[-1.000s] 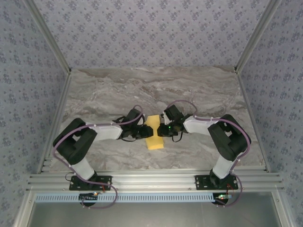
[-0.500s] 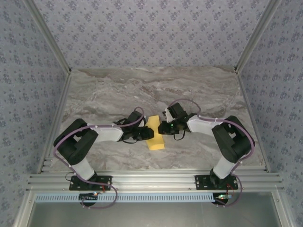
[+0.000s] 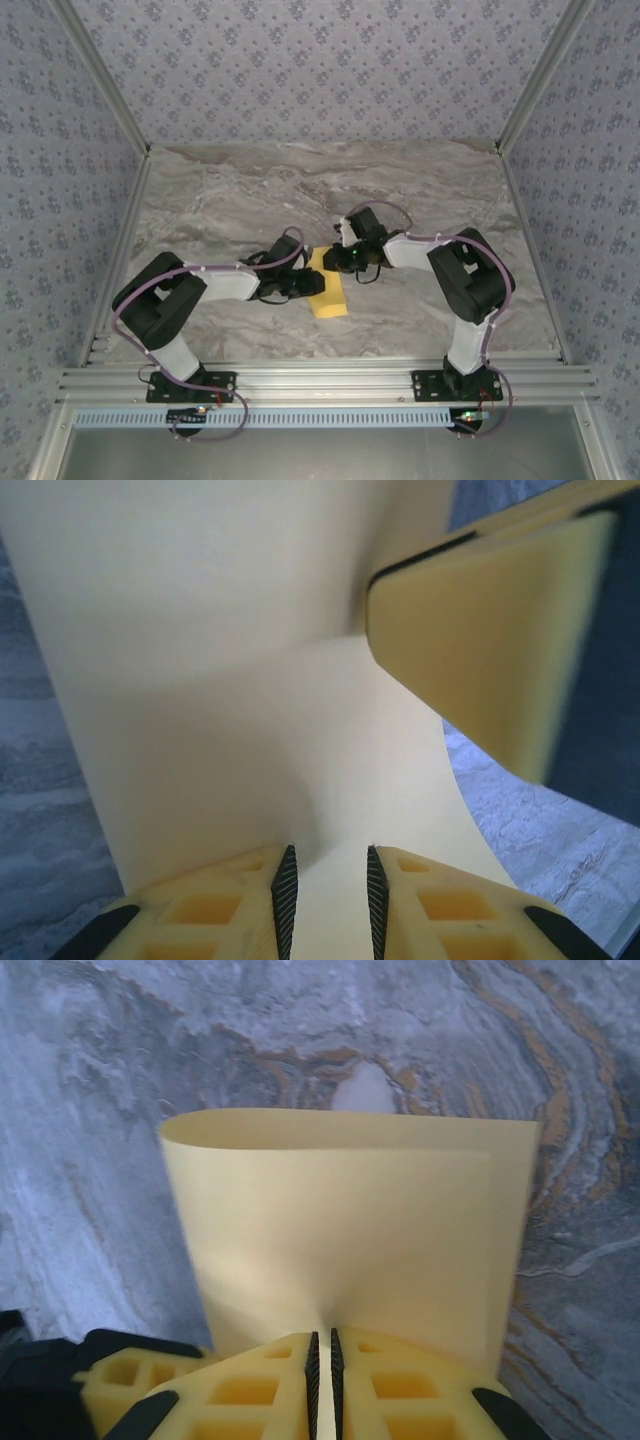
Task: Fold a paper plane with a square sheet of paper (fold left side to right side)
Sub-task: Hold the square sheet of paper at the center of the table, then first fold the square sheet of paper in half at the center of the table.
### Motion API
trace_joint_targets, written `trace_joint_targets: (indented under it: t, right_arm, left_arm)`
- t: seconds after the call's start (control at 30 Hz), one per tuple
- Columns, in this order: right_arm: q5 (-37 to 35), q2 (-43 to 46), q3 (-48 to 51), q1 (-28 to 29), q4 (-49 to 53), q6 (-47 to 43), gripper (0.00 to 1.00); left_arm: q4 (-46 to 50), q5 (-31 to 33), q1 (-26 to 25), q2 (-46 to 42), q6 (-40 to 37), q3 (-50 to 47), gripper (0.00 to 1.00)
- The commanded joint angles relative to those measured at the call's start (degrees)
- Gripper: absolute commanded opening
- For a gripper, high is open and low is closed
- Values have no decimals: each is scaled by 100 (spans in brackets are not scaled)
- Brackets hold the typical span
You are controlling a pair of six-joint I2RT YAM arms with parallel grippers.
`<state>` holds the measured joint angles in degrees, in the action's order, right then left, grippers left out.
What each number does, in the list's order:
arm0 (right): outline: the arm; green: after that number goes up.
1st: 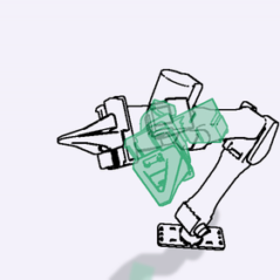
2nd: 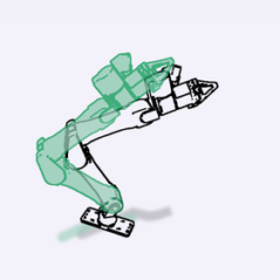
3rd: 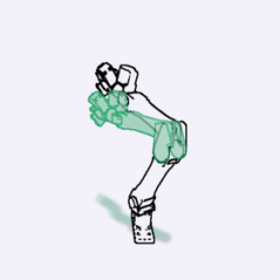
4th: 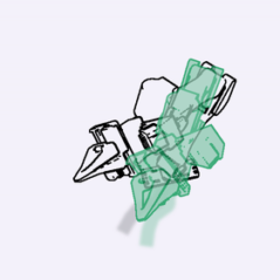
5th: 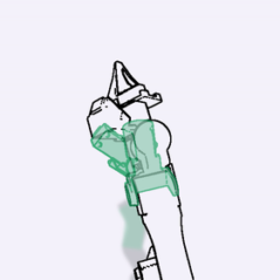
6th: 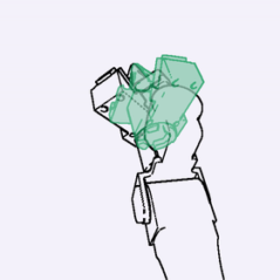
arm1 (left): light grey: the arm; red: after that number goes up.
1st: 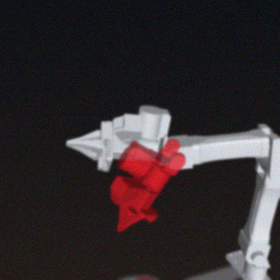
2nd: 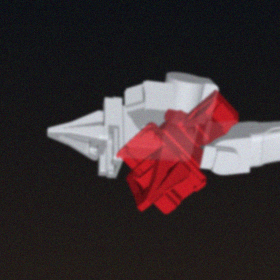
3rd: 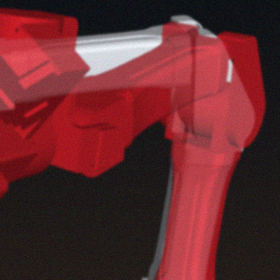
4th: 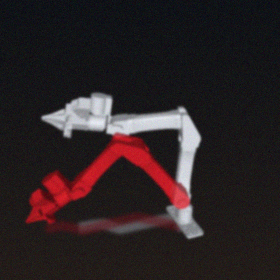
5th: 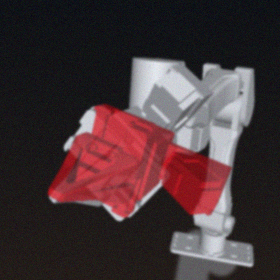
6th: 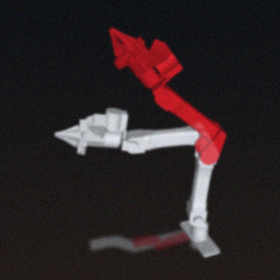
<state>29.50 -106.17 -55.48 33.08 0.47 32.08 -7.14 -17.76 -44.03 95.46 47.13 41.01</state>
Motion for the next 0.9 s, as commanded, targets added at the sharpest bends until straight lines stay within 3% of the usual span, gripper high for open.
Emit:
trace_joint_targets:
  t: [0.0,0.57,0.87]
  right_arm:
    - [-227,-165,-182,23,485,-15,15]
    - [-501,-352,-68,25,821,-21,15]
    - [-471,-352,-81,71,815,-17,15]
  left_arm:
    - [463,116,-103,-164,-119,-198,27]
    - [-34,121,-896,-1188,-61,-1158,25]
    - [453,536,-622,-2320,-93,-1172,30]
